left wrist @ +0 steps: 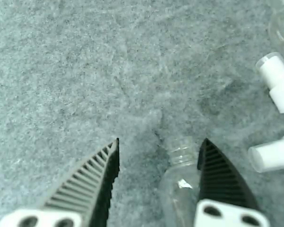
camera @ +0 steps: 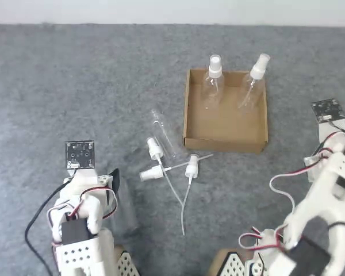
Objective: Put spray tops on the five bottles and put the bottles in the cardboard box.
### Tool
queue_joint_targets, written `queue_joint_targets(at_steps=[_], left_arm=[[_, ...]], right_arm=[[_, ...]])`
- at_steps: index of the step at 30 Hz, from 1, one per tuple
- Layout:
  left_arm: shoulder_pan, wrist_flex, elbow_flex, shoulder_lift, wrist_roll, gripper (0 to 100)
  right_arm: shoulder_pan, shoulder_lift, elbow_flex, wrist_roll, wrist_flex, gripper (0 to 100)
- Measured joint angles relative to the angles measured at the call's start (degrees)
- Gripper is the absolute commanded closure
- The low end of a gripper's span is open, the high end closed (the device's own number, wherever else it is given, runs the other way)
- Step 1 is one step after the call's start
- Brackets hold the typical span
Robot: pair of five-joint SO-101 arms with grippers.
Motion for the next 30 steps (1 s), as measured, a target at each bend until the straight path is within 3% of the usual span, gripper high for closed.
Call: queue_joint_targets(at_steps=[8, 18, 27, 30], left_arm=[[0.0, 0.0, 0.0, 0.0, 0.0, 75], [0.0, 0.0, 0.0, 0.0, 0.0, 75], [0.0, 0.0, 0.0, 0.0, 0.0, 75], [-0.3, 0.0, 0.0, 0.0, -0.2, 75]], right_arm=[[0.1, 6.3, -0.3, 0.0, -4.0, 76.3], [0.2, 13.6, -0.3, 0.0, -4.5, 76.1], [0.4, 20.6, -1.5, 0.0, -7.0, 99.7], [0.5, 21.1, -2.2, 0.1, -7.6, 99.4]])
